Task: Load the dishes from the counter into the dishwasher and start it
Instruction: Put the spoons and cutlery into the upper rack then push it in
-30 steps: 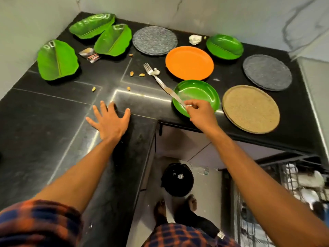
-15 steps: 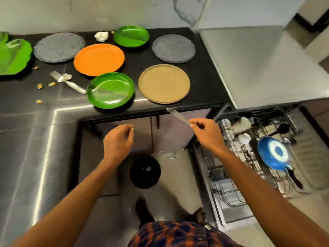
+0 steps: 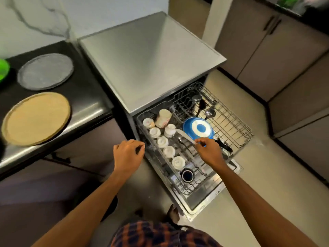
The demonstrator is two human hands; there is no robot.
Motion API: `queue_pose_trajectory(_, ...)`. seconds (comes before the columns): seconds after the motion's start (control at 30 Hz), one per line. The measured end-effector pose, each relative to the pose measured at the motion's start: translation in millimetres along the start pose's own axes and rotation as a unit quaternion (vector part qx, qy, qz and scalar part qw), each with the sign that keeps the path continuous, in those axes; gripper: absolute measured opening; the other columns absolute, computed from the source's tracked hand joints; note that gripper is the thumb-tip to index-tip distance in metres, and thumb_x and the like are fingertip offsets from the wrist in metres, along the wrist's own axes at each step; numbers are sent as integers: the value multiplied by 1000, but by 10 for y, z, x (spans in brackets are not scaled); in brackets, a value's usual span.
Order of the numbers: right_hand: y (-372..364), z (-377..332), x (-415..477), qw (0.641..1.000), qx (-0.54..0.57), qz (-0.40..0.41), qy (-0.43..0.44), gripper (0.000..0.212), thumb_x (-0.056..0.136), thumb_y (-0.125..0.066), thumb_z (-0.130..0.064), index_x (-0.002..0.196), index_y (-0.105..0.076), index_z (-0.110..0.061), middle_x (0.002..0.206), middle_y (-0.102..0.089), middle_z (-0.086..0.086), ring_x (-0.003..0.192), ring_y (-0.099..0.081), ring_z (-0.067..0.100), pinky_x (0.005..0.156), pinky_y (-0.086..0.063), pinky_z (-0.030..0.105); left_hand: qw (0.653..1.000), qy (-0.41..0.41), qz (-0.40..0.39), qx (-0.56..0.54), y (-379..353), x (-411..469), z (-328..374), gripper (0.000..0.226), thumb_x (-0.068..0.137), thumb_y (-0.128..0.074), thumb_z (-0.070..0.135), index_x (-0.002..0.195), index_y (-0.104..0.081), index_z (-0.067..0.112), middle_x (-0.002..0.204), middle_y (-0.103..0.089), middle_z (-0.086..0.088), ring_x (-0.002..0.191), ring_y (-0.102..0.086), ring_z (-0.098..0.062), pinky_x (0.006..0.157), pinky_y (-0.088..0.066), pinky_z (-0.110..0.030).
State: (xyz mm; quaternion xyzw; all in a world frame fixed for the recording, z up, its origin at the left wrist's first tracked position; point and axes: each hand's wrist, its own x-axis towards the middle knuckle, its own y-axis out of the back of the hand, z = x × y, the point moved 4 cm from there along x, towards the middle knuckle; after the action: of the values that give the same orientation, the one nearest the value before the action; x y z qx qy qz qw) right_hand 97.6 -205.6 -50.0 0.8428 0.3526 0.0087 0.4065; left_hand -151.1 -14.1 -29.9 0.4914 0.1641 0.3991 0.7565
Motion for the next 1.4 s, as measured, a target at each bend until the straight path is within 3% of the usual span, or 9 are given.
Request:
queue_pose_trajectory(0.13,188,433,184,998,-4,7,-68,19,92,-66,-30,106,-75,-23,82,-67,-9,77,-63,14,68,-46,27,999,-38,-17,12,-189,432,402,19,87,-74,37,72,-74,27,75,-67,12,83,-63,-18,74,-44,-40)
queue_pose_trajectory(0.23,202,605,315,996,-4,10,-92,9,91,-68,-33,94,-73,-27,70,-62,-12,70,-60,14,58,-39,25,996,-91,-12,22,-324,785,603,8,79,-81,23,85,-76,23,88,-71,6,94,-63,-28,75,-44,-43)
queue_pose_trajectory(0.43,123,861,982,991,-15,7,-131,30,94,-61,-22,121,-73,-18,108,-75,4,91,-68,22,79,-52,29,971,-232,12,53,-640,1736,1052,27,76,-75,15,102,-75,20,110,-66,-3,109,-55,-30,80,-43,-43)
queue_pose_trajectory(0.6,135,940,1727,988,-38,20,-151,25,95,-62,-22,116,-75,-19,98,-74,8,87,-67,27,73,-51,31,959,-281,3,37,-870,2592,1421,36,78,-70,26,114,-70,22,123,-63,-2,121,-52,-26,90,-42,-42)
queue_pose_trajectory(0.77,92,952,2420,984,-70,18,-162,16,94,-60,-22,86,-74,-22,82,-69,7,78,-64,28,59,-41,28,959,-248,-102,87,-1198,3376,1630,68,84,-57,60,143,-50,27,155,-42,-4,147,-30,-29,116,-26,-53)
queue_pose_trajectory(0.9,-75,980,2939,980,-121,-22,-154,19,94,-59,-26,106,-73,-21,91,-71,5,78,-63,24,66,-56,35,952,-240,-147,122,-1471,3766,1687,83,85,-48,73,155,-28,32,165,-21,-4,154,-11,-29,121,-8,-58)
queue_pose_trajectory(1.0,-194,964,3234,982,-127,-29,-138,21,96,-60,-20,113,-71,-23,93,-67,4,82,-64,24,64,-51,32,954,-220,-155,129,-1610,3845,1629,87,85,-37,79,157,-20,33,167,-13,-5,154,-7,-30,122,-5,-59)
queue_pose_trajectory(1.17,-451,1011,3644,980,-150,-52,-120,16,100,-58,-22,110,-68,-13,100,-69,7,81,-61,22,71,-53,35,961,-212,-134,118,-1661,3877,1635,87,83,-41,79,155,-25,35,167,-16,-3,154,-10,-28,122,-7,-56)
queue_pose_trajectory(1.4,-741,1007,3890,982,-164,-59,-64,19,103,-54,-22,116,-68,-25,90,-65,5,83,-65,25,76,-58,43,965,-201,-120,115,-1644,3871,1633,84,82,-45,78,153,-30,36,165,-21,-1,154,-12,-25,122,-10,-55)
